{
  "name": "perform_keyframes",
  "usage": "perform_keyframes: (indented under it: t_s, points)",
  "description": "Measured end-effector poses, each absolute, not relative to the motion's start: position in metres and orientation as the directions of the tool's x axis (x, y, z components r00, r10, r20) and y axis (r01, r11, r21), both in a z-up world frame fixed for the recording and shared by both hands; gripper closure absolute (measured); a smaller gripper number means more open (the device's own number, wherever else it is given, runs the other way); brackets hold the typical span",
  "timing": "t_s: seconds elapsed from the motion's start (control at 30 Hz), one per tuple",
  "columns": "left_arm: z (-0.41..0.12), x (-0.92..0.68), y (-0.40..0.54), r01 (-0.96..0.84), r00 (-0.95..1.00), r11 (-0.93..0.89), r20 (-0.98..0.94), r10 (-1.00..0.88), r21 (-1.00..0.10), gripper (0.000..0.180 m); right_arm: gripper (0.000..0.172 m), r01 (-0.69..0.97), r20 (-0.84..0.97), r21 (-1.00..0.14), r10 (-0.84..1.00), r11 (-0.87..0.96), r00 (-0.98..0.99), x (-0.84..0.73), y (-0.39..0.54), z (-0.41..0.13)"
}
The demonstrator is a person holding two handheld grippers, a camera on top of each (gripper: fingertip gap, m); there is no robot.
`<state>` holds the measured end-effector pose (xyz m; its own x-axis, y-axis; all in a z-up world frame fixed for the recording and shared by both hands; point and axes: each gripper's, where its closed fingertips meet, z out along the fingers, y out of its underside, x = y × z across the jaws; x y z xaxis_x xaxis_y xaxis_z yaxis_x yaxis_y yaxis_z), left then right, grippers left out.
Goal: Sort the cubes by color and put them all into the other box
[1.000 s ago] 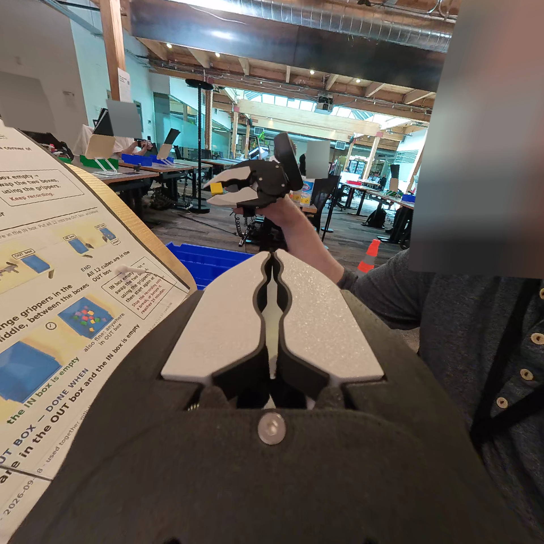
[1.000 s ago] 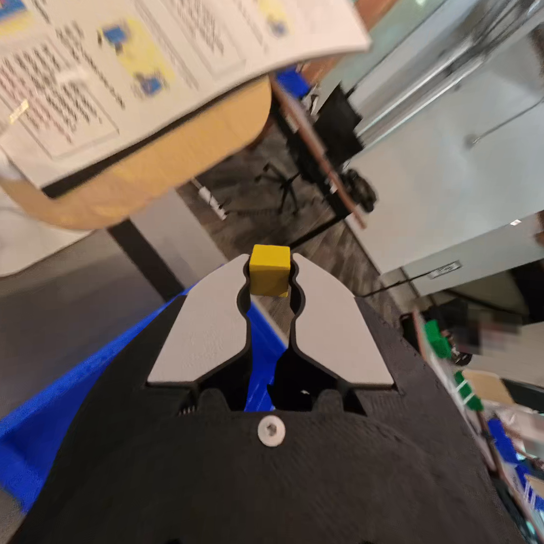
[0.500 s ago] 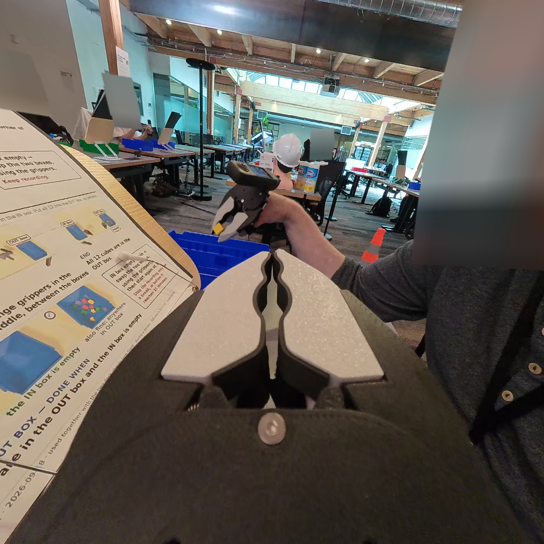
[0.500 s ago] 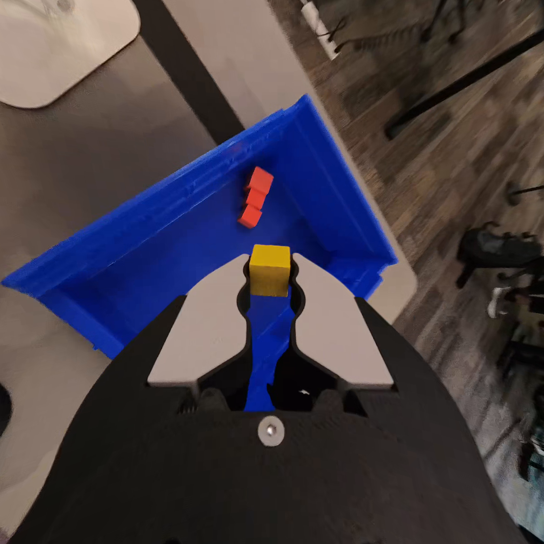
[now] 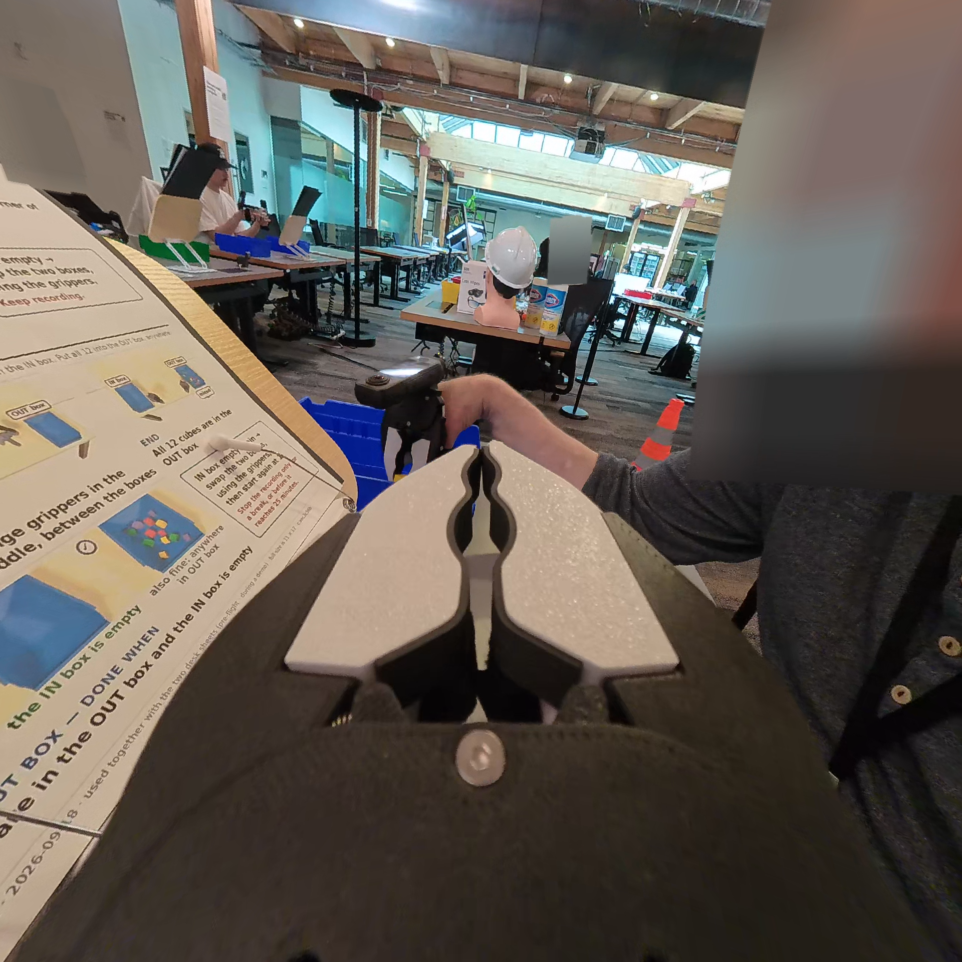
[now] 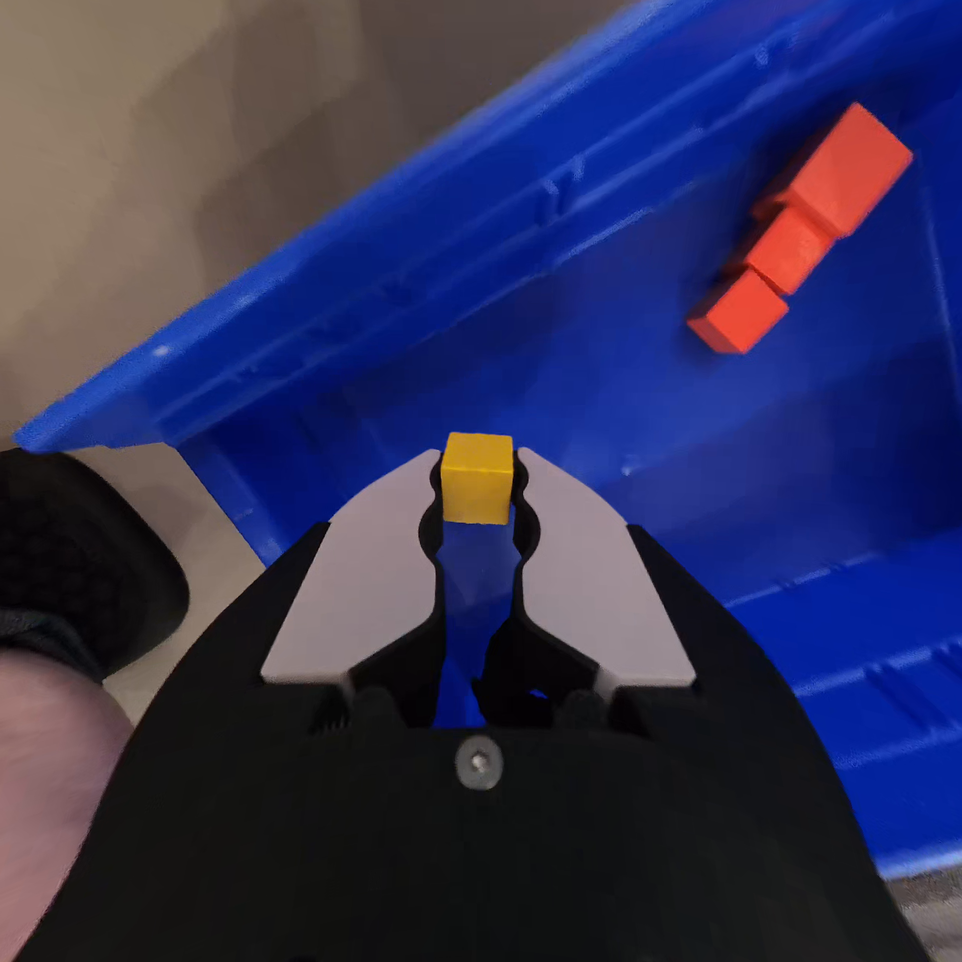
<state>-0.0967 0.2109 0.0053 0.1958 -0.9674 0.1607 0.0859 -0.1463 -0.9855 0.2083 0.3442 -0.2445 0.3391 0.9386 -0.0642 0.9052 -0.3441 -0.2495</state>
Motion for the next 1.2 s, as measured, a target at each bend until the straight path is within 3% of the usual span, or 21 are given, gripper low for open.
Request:
perform_keyframes:
  t_s: [0.33, 0.83, 1.0, 1.1, 1.2]
  points:
    - [0.004, -0.097, 0.211, 0.079, 0.194, -0.149, 0.162, -0.968, -0.986, 0.18, 0.148, 0.947, -0.207, -0.102, 0.937, -0.305, 0.28, 0.191, 0.321, -0.284]
    - [0.009, -0.11, 0.215, 0.058, 0.243, -0.116, 0.127, -0.962, -0.992, 0.18, 0.137, 0.931, -0.242, -0.099, 0.916, -0.353, 0.321, 0.185, 0.321, -0.275]
    - [0.008, -0.169, 0.248, -0.083, 0.519, -0.023, -0.024, -0.854, -0.996, 0.18, 0.138, 0.92, -0.141, -0.137, 0.927, -0.367, 0.348, 0.19, 0.331, -0.254]
    - [-0.009, -0.228, 0.278, -0.204, 0.699, -0.082, -0.087, -0.71, -0.975, 0.168, 0.147, 0.911, -0.06, -0.166, 0.926, -0.377, 0.372, 0.195, 0.342, -0.243]
    - [-0.027, -0.292, 0.302, -0.233, 0.829, -0.17, -0.104, -0.549, -0.958, 0.163, 0.134, 0.897, -0.023, -0.194, 0.916, -0.396, 0.4, 0.194, 0.348, -0.235]
